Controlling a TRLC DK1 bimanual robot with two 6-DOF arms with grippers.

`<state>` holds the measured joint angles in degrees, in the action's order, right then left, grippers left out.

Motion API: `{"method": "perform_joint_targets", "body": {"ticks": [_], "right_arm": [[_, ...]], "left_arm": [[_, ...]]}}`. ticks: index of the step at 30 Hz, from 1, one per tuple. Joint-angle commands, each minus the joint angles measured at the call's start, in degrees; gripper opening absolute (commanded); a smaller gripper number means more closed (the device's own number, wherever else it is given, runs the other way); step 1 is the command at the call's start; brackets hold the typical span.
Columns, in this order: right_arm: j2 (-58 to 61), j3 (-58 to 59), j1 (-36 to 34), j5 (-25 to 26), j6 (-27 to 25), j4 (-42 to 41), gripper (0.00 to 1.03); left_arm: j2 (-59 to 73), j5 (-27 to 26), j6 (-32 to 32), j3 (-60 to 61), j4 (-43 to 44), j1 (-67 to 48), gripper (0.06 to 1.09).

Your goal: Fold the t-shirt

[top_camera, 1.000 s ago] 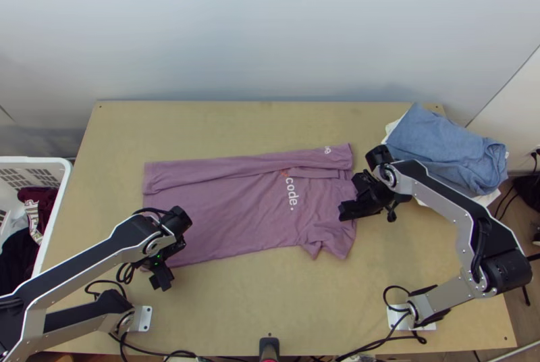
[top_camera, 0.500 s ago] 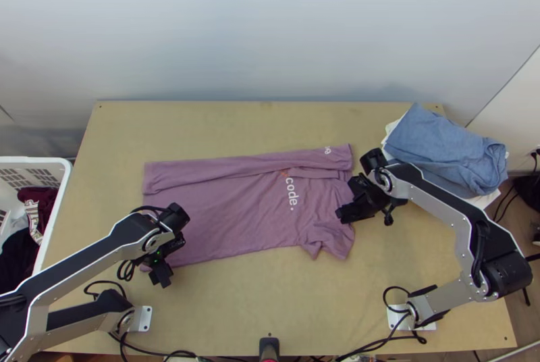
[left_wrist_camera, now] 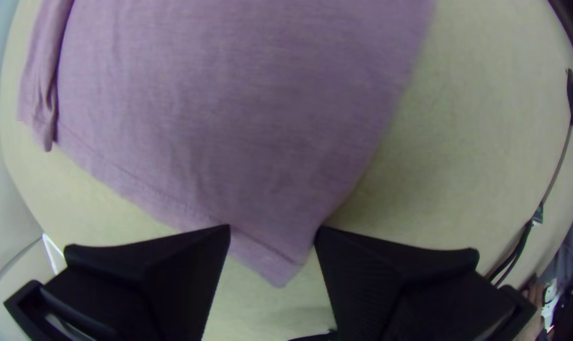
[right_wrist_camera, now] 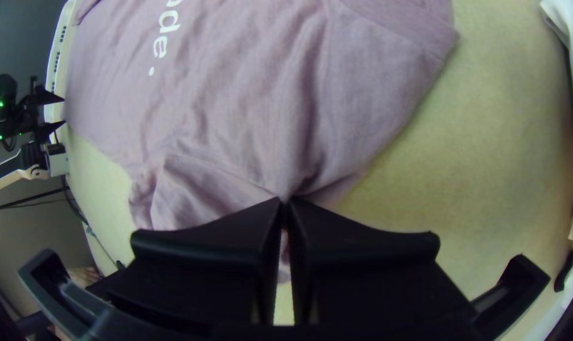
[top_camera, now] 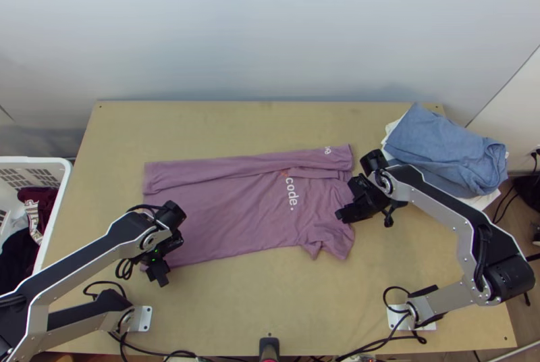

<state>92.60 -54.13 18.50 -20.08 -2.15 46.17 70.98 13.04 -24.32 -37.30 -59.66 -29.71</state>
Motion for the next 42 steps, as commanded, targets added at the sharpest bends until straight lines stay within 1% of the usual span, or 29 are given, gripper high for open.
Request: {"method": "perform_joint_targets", "body": {"ticks": [1,2,5,7,9,11,16,18,19,20,28,31,34,37,42], "right_arm": [[-0.3,0.3,0.0,0.7,-0.3,-0.4,0.04],[-0.3,0.3,0.0,0.8,-0.3,-0.5,0.04],[-0.3,0.5,0.2,0.9,-0.3,-0.6,0.04],[-0.3,0.5,0.3,1.0,-0.3,-0.7,0.04],[-0.3,0.5,0.3,1.0,-0.3,-0.7,0.03],[-0.3,0.6,0.5,1.1,-0.3,-0.7,0.03],[-0.5,0.6,0.2,1.4,-0.4,-0.7,0.03],[-1.0,0.5,-0.7,1.4,-0.3,-0.7,0.03],[-1.3,0.5,-1.2,1.4,-0.3,-0.6,0.03],[-1.5,0.6,-1.7,1.3,-0.4,-0.6,0.03],[-4.3,0.4,-2.6,1.3,-0.4,0.9,0.03],[-4.4,-0.5,-4.1,0.8,-0.3,1.4,0.03],[-3.7,-2.3,-6.5,-1.5,-0.3,1.6,0.03],[-2.7,-5.0,-7.4,-2.6,-0.7,3.1,0.03],[-0.5,-9.7,-8.4,-6.6,-0.2,4.8,0.03]], "left_arm": [[-0.6,-0.7,-1.3,1.5,0.5,1.2,0.64],[-0.8,-1.2,-1.7,1.9,0.5,1.2,0.62],[-1.3,-2.1,-2.1,2.8,0.9,1.2,0.48],[-1.3,-2.3,-2.1,3.0,1.0,1.2,0.42],[-1.5,-3.0,-2.2,2.9,1.0,1.2,0.41],[-1.8,-3.7,-2.6,2.8,1.0,1.8,0.34],[-1.5,-5.1,-4.2,2.2,2.4,4.3,0.20],[-1.5,-5.2,-4.8,1.2,2.5,5.7,0.20],[-1.5,-5.3,-5.1,0.6,2.5,6.4,0.14],[-1.5,-5.4,-5.2,0.0,2.5,7.0,0.11],[-0.7,-8.2,-7.2,-5.3,0.6,13.5,0.10],[0.3,-8.6,-8.0,-7.3,0.3,16.1,0.10],[2.4,-10.2,-8.6,-10.0,-0.1,19.4,0.10],[3.8,-10.3,-9.6,-12.3,-0.7,21.1,0.10],[6.2,-10.5,-9.8,-15.7,-1.3,22.4,0.10]]}}
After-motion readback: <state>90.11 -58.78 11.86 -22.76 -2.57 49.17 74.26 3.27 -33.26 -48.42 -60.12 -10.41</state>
